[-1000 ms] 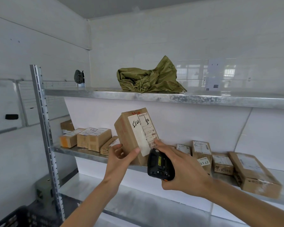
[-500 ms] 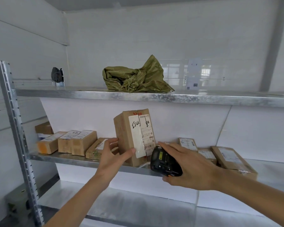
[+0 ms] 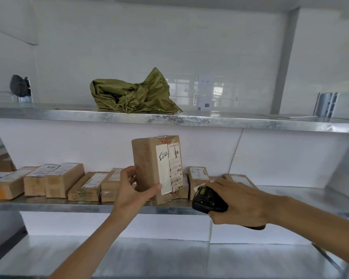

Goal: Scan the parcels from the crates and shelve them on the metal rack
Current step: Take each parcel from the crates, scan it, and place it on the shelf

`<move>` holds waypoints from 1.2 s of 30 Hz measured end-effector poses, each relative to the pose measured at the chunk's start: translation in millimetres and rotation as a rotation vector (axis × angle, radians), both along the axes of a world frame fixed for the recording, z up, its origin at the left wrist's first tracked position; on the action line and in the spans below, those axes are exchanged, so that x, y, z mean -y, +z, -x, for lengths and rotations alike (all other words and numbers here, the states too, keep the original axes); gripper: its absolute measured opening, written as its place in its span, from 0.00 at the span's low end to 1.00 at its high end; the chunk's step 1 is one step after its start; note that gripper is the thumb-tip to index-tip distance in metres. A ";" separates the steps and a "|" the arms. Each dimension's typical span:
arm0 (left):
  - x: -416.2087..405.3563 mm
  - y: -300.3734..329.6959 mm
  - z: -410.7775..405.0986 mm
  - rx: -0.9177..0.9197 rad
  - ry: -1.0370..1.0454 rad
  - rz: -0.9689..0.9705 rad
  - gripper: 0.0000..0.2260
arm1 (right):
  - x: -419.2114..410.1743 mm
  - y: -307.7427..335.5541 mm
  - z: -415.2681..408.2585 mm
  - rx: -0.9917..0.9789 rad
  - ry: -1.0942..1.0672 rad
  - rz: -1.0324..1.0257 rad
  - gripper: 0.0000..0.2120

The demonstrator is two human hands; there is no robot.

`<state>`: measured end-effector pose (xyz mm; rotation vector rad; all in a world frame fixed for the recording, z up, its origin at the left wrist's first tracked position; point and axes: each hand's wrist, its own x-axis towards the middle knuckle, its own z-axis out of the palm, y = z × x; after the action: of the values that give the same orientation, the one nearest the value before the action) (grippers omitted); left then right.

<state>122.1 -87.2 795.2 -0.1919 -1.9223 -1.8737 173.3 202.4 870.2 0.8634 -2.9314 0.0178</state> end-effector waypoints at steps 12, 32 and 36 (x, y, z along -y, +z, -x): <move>-25.4 -4.5 10.7 -0.016 0.000 0.036 0.35 | -31.1 4.1 -13.1 -0.008 -0.073 0.031 0.21; -40.6 -1.6 -0.5 -0.101 0.016 0.039 0.38 | -46.4 13.7 -25.7 -0.118 -0.092 -0.110 0.37; -37.6 -5.3 -0.1 -0.143 0.015 0.007 0.40 | -42.7 19.5 -30.8 -0.181 -0.092 -0.140 0.36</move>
<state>122.2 -49.6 789.9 -0.3043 -1.8296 -1.7938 204.1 245.1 889.7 0.7051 -2.8237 -0.2604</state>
